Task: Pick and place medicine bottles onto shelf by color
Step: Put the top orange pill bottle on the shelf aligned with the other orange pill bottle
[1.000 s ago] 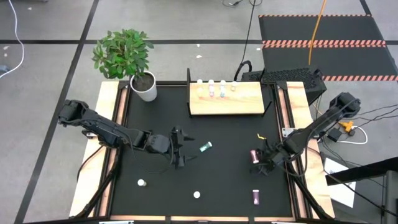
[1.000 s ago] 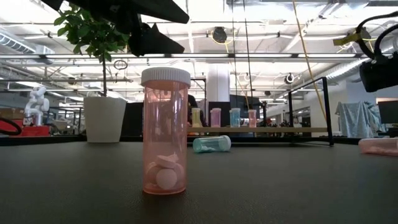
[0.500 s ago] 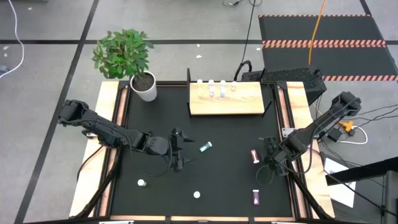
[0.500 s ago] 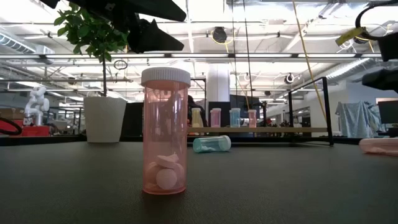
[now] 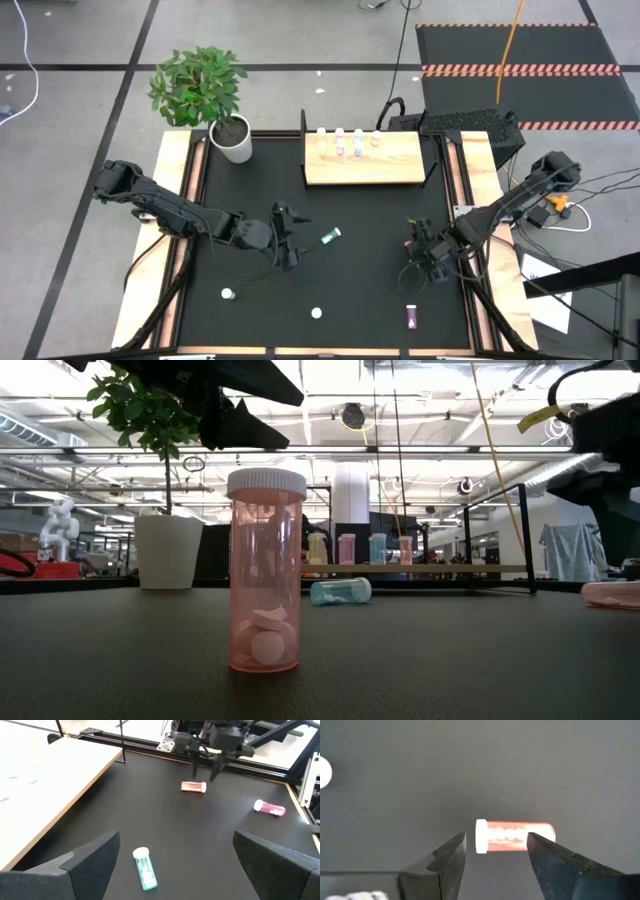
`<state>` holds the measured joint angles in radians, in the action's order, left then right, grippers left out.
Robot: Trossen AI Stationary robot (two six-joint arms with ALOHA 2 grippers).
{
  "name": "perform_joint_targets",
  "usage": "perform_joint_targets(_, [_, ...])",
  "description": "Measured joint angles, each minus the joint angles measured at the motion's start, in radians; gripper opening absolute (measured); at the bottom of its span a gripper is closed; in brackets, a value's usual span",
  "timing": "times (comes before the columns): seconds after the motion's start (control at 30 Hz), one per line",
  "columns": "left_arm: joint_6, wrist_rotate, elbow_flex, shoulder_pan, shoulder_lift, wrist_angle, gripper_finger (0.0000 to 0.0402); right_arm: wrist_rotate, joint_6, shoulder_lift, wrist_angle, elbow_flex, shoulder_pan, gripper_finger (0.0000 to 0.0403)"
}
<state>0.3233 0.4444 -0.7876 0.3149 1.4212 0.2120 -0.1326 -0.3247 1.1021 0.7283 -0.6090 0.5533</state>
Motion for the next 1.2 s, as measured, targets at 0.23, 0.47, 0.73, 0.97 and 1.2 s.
perform_joint_targets(0.23, [0.003,0.003,0.0,-0.007,0.0,0.0,0.039,0.006,0.022,0.0,0.003,-0.001,-0.054,0.0204])
perform_joint_targets(0.47, [0.01,0.003,0.0,-0.007,0.0,0.0,0.039,0.142,0.12,-0.001,0.056,-0.069,-0.082,0.0204])
perform_joint_targets(0.73, [-0.019,0.003,0.0,-0.014,0.0,0.0,0.039,0.171,0.055,0.021,0.055,-0.069,-0.085,0.0204])
perform_joint_targets(0.97, [0.093,0.003,0.0,-0.012,0.0,-0.007,0.039,0.058,-0.648,0.02,0.072,-0.069,-0.138,0.0204])
perform_joint_targets(1.2, [0.077,0.003,0.0,-0.012,0.0,-0.007,0.039,0.025,-0.993,0.02,0.018,0.021,-0.133,0.0203])
